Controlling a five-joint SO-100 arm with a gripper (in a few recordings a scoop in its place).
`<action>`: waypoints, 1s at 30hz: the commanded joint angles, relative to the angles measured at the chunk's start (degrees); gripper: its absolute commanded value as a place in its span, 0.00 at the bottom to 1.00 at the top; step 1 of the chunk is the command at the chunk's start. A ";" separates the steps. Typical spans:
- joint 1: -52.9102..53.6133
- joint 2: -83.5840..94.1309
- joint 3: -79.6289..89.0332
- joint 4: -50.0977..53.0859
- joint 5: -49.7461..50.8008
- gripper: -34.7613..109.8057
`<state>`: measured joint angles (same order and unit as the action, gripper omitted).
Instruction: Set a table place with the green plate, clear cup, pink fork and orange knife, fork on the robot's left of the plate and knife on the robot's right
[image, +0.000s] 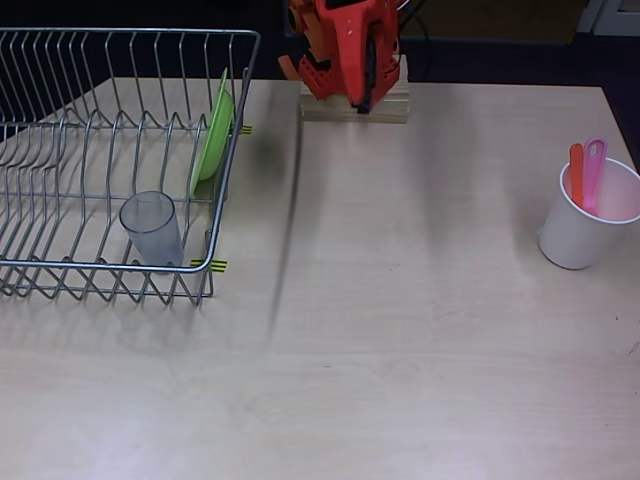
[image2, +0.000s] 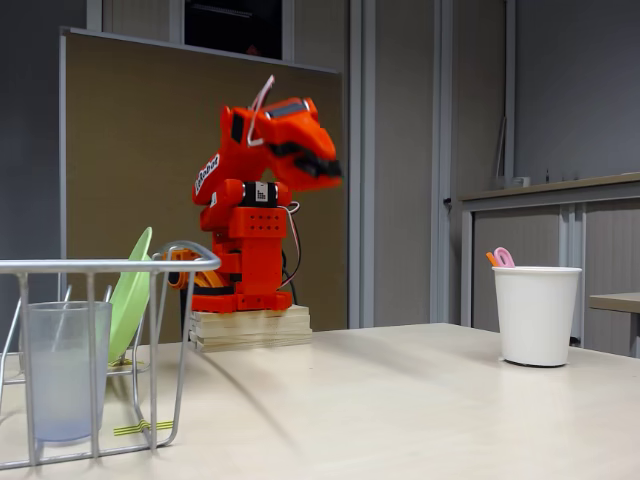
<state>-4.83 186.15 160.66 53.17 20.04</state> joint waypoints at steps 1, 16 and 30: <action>0.44 -7.65 -12.74 5.80 10.81 0.24; 13.27 -35.07 -42.36 36.30 28.12 0.24; 24.35 -56.34 -46.76 41.57 36.65 0.24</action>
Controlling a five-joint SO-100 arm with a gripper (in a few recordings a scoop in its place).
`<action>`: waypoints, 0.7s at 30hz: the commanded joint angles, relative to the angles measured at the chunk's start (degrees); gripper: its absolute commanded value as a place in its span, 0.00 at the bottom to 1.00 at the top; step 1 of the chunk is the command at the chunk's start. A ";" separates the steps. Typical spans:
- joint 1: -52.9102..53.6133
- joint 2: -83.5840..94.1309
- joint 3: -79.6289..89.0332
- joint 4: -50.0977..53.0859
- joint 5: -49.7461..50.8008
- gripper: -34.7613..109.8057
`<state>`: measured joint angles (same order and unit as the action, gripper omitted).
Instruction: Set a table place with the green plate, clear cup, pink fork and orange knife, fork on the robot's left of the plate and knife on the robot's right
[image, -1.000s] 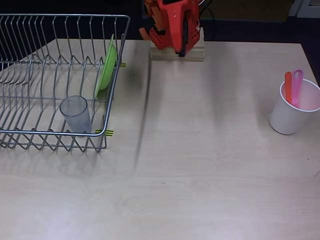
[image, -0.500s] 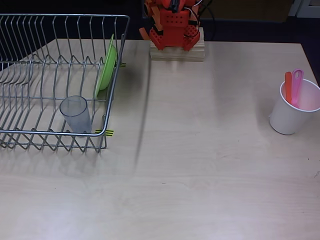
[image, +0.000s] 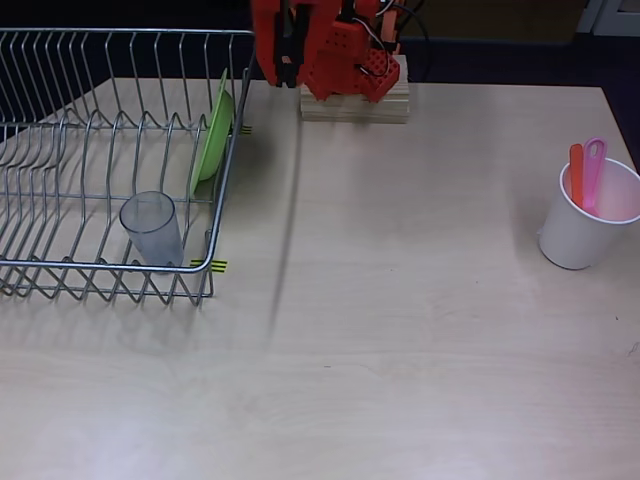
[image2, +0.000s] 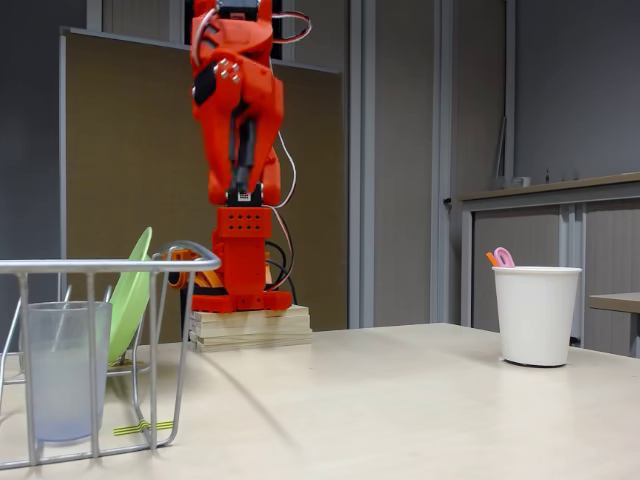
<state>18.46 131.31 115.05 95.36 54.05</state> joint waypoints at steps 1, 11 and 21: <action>1.05 -1.67 0.09 -3.87 2.46 0.24; 8.53 -2.90 0.97 -13.97 -6.86 0.30; 19.51 -3.60 4.48 -1.67 1.41 0.53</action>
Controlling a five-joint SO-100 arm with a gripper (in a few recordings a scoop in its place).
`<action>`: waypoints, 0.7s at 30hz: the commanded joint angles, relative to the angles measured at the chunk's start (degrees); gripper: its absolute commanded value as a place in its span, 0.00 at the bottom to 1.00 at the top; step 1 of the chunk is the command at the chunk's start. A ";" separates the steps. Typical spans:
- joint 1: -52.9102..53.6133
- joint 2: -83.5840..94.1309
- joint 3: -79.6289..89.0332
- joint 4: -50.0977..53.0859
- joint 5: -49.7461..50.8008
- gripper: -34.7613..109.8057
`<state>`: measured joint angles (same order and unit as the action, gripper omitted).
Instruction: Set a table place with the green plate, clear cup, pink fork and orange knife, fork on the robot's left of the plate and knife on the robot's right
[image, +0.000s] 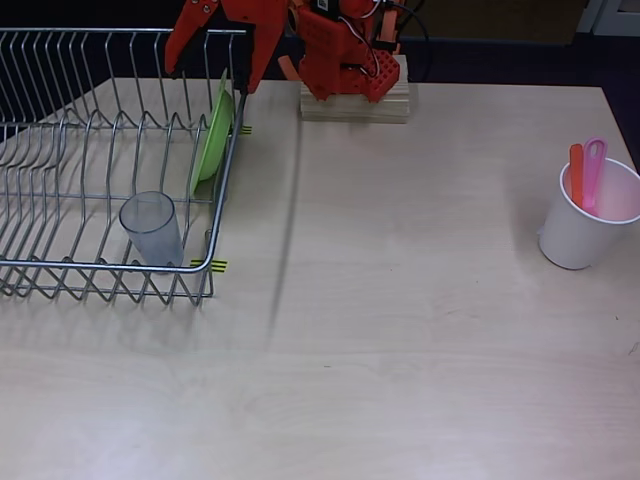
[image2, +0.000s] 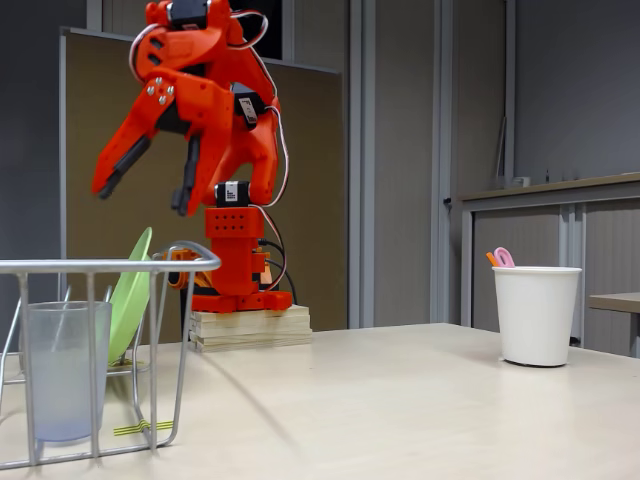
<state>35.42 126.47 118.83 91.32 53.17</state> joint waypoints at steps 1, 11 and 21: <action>3.08 1.23 1.14 2.64 2.37 0.53; 8.70 -6.59 -1.76 0.70 -2.46 0.46; 11.51 -16.08 -4.04 -3.43 -6.77 0.41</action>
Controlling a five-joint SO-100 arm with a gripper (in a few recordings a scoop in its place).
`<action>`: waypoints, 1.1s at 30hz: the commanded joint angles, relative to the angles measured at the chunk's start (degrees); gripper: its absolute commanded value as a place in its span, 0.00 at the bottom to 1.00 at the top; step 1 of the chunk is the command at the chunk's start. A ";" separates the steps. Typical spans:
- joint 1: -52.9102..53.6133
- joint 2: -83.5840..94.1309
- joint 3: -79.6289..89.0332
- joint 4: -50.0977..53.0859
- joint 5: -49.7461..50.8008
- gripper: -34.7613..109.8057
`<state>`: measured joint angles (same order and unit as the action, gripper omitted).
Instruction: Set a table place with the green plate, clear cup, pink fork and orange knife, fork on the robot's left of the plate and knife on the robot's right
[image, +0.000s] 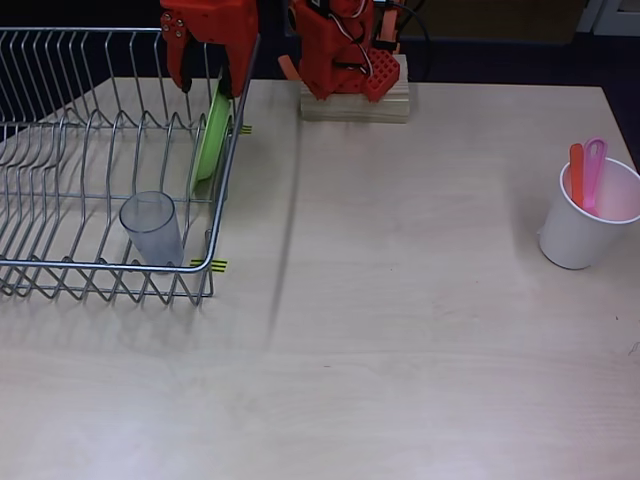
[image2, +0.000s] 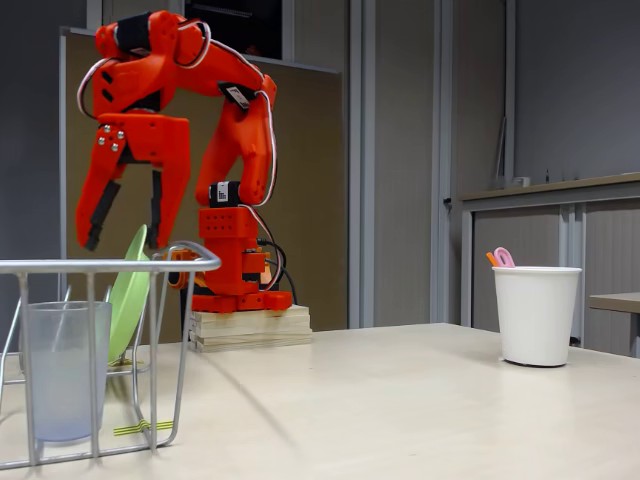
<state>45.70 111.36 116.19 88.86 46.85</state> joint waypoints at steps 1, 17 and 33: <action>1.32 -1.67 -1.49 -1.32 -0.53 0.42; -1.32 4.66 -8.61 5.36 -1.76 0.24; -20.92 25.22 -19.69 12.92 1.32 0.24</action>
<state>26.02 133.42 97.91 100.72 46.23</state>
